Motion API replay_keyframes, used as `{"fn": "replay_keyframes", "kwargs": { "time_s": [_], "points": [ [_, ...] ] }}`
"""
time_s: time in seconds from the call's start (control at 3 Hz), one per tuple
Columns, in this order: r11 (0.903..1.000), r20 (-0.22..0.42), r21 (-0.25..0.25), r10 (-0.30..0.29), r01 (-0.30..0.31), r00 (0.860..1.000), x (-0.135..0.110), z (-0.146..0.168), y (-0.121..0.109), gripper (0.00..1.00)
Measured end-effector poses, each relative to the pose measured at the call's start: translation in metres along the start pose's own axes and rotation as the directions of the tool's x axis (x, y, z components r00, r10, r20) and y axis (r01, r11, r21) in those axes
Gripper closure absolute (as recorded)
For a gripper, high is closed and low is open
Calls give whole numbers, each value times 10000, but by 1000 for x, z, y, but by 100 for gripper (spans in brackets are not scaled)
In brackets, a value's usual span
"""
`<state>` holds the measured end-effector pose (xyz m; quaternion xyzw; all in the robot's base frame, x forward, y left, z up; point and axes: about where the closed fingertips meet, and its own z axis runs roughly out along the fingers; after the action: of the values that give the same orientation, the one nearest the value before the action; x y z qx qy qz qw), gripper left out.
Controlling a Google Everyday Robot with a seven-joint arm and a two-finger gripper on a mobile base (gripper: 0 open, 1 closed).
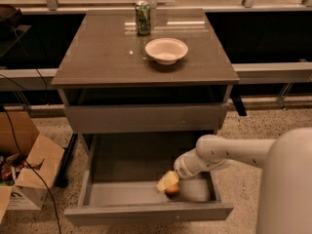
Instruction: Pick orange from middle drawer and place on counter
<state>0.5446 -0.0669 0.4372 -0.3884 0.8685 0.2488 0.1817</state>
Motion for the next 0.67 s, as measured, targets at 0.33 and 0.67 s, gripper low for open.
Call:
{"fn": "replay_keyframes", "kwargs": {
  "time_s": [0.33,0.67],
  "points": [
    [9970,-639,576,550,-513,9964,24,21,-26,0],
    [9917,-1066,952,966,-865,9896,43,31,-40,0]
  ]
}}
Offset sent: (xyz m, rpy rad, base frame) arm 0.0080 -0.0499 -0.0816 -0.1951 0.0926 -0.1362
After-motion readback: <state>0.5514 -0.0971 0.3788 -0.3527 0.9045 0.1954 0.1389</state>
